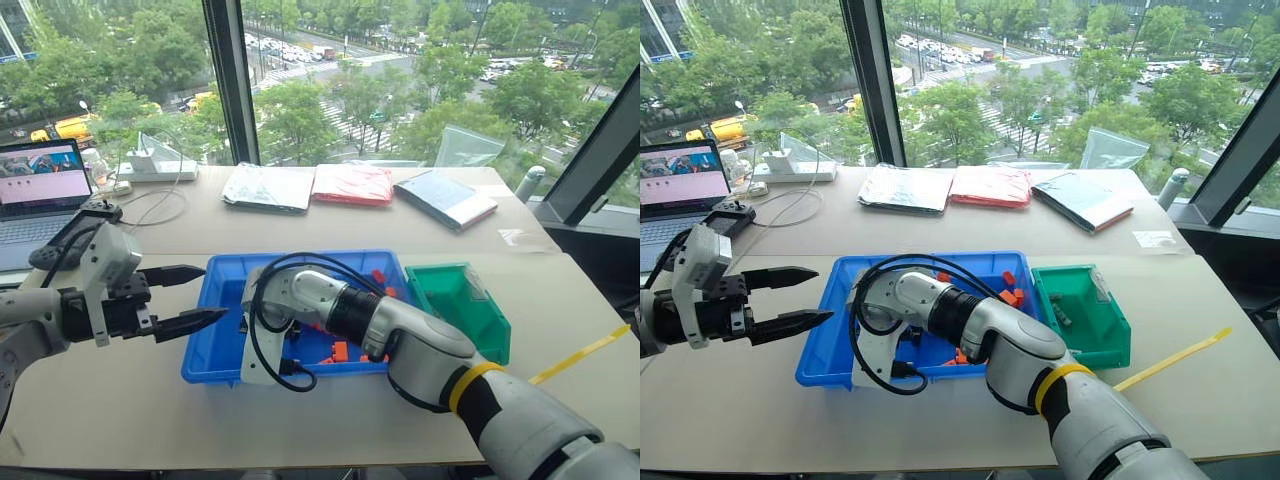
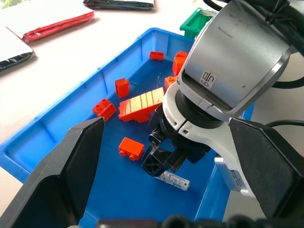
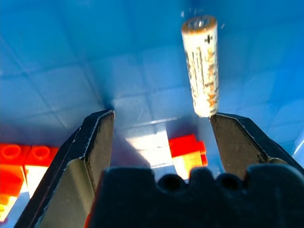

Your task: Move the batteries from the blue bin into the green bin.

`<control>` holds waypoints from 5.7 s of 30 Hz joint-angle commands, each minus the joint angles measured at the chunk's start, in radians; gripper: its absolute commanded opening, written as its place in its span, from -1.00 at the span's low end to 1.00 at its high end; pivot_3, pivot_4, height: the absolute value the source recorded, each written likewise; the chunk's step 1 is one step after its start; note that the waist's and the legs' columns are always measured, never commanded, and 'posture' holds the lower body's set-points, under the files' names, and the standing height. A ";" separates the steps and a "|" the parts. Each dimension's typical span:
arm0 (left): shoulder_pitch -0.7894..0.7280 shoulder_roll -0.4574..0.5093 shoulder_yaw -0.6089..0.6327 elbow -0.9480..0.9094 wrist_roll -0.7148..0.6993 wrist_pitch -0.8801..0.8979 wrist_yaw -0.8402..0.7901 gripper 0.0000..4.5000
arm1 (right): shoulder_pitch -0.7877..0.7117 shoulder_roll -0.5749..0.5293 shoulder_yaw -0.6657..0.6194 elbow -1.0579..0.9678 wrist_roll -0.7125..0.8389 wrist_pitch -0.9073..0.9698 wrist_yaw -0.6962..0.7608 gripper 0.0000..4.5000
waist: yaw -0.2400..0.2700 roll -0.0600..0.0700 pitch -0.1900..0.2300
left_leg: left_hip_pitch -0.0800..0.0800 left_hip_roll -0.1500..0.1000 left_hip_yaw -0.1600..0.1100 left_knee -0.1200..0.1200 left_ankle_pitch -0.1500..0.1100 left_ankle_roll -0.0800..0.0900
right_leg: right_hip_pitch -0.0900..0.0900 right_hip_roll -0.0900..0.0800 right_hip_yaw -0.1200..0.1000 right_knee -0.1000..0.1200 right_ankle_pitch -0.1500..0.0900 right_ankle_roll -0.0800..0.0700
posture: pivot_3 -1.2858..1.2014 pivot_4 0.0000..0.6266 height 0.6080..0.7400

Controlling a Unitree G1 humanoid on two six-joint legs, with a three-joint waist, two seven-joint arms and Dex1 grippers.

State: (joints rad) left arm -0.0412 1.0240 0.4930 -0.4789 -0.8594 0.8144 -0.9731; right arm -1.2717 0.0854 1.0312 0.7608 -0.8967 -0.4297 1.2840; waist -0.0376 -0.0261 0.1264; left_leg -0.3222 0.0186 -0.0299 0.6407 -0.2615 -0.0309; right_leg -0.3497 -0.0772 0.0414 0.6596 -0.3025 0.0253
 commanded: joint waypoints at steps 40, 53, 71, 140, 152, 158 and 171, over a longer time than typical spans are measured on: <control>-0.115 0.009 -0.081 0.062 0.010 -0.028 -0.011 1.00 | 0.213 -0.187 -0.543 -0.500 0.768 0.670 0.238 -0.99 | -0.045 0.001 0.014 | -0.071 -0.008 -0.025 0.006 -0.003 -0.019 | -0.071 0.005 0.001 0.024 -0.013 -0.007 | 0.03 -0.52 1.00; -0.104 0.007 -0.065 0.051 0.017 -0.023 -0.014 1.00 | 0.258 -0.099 -0.457 -0.486 0.795 0.668 0.121 -0.02 | -0.031 0.000 0.019 | -0.068 -0.005 -0.026 0.014 -0.003 -0.018 | -0.070 0.009 0.001 0.029 -0.010 -0.010 | 0.03 -0.52 1.00; -0.088 0.002 -0.040 0.031 0.022 -0.016 0.003 1.00 | 0.233 -0.003 -0.398 -0.103 0.709 0.512 -0.031 0.40 | -0.033 0.000 0.020 | -0.067 -0.003 -0.027 0.019 -0.003 -0.018 | -0.071 0.012 0.003 0.036 -0.010 -0.011 | 0.03 -0.52 1.00; -0.126 -0.059 -0.124 0.012 0.007 -0.037 -0.023 1.00 | 0.582 -0.475 -0.875 -0.943 1.004 1.157 -0.166 0.10 | -0.006 0.000 0.024 | -0.060 -0.002 -0.028 0.019 -0.003 -0.017 | -0.056 0.016 0.003 0.027 -0.009 -0.011 | 0.03 -0.52 1.00; -0.165 -0.085 -0.209 -0.003 0.000 -0.048 -0.067 1.00 | 0.826 -0.936 -1.336 -1.251 1.135 1.533 -0.284 0.10 | 0.019 0.001 0.026 | -0.064 -0.003 -0.026 0.020 -0.006 -0.012 | -0.054 0.016 0.003 0.021 -0.009 -0.010 | 0.03 -0.52 1.00; -0.169 -0.084 -0.222 0.010 0.008 -0.065 -0.073 1.00 | 0.945 -0.981 -1.321 -1.285 1.164 1.535 -0.341 0.10 | 0.000 0.002 0.027 | -0.063 -0.003 -0.023 0.020 -0.006 -0.011 | -0.053 0.017 0.006 0.021 -0.009 -0.010 | 0.03 -0.52 1.00; -0.156 -0.081 -0.210 0.014 0.005 -0.074 -0.068 1.00 | 0.860 -0.947 -1.354 -1.275 1.299 1.473 -0.403 0.98 | -0.004 0.002 0.028 | -0.063 -0.003 -0.023 0.021 -0.006 -0.010 | -0.053 0.017 0.006 0.021 -0.009 -0.010 | 0.03 -0.52 1.00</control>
State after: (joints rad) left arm -0.1965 0.9376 0.2568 -0.4561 -0.8569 0.7652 -1.0381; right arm -0.3546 -0.8806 -0.2623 -0.4656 0.3294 1.0562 0.8762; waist -0.0420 -0.0244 0.1543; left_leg -0.3857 0.0155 -0.0532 0.6613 -0.2670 -0.0411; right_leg -0.4022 -0.0601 0.0476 0.6810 -0.3113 0.0156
